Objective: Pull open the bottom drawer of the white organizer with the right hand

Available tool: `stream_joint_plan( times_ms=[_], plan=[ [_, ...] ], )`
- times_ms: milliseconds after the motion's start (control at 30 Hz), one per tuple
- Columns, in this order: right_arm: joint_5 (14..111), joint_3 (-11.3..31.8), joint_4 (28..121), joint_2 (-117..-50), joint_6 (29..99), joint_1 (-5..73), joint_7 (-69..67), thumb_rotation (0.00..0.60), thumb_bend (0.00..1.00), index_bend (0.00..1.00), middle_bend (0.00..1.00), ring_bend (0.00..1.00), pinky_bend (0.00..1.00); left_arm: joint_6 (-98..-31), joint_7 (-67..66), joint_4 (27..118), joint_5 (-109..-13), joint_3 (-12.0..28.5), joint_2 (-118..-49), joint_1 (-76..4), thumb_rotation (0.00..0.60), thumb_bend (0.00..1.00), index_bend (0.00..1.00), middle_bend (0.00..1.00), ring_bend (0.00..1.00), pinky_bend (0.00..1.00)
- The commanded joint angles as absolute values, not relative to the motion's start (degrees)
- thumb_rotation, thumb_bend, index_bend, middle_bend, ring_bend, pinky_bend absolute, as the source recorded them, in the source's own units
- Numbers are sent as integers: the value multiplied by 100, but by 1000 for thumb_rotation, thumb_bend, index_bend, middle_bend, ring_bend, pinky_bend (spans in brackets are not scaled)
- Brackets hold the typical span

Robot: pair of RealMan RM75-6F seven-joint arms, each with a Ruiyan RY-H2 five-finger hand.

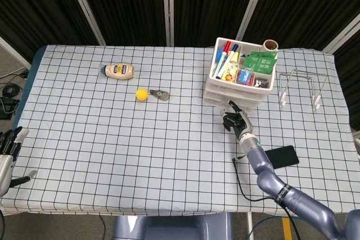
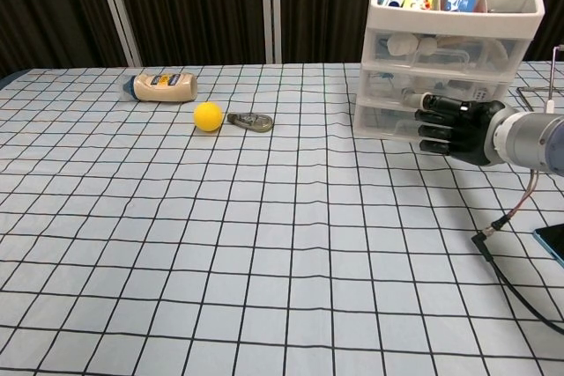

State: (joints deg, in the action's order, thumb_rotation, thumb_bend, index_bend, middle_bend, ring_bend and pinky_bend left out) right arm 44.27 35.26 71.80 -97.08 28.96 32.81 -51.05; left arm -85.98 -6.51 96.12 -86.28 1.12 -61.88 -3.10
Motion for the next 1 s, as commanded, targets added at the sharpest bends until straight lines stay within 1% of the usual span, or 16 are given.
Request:
stream_joint_plan(
  times_ms=[33,533,1000],
  plan=[
    [4434,3522,7202,-9707,2883,3263,-5102,600,402,268,913,906,932,-8586,-670,9623,-8620,109,-6188,-314,600,15,0,0,0,0],
    [4666,3443,7557,-9626,2765,3042,-5132,600,401,278,913,906,932,-8561,-751,9663,-8622,90,-6192,-319,600,15,0,0,0,0],
    [5278,3354,8012,-9488,2562,2621,-5410,600,402,281,913,906,932,-8516,-843,9687,-8637,61,-6207,-334,600,15,0,0,0,0]
  ],
)
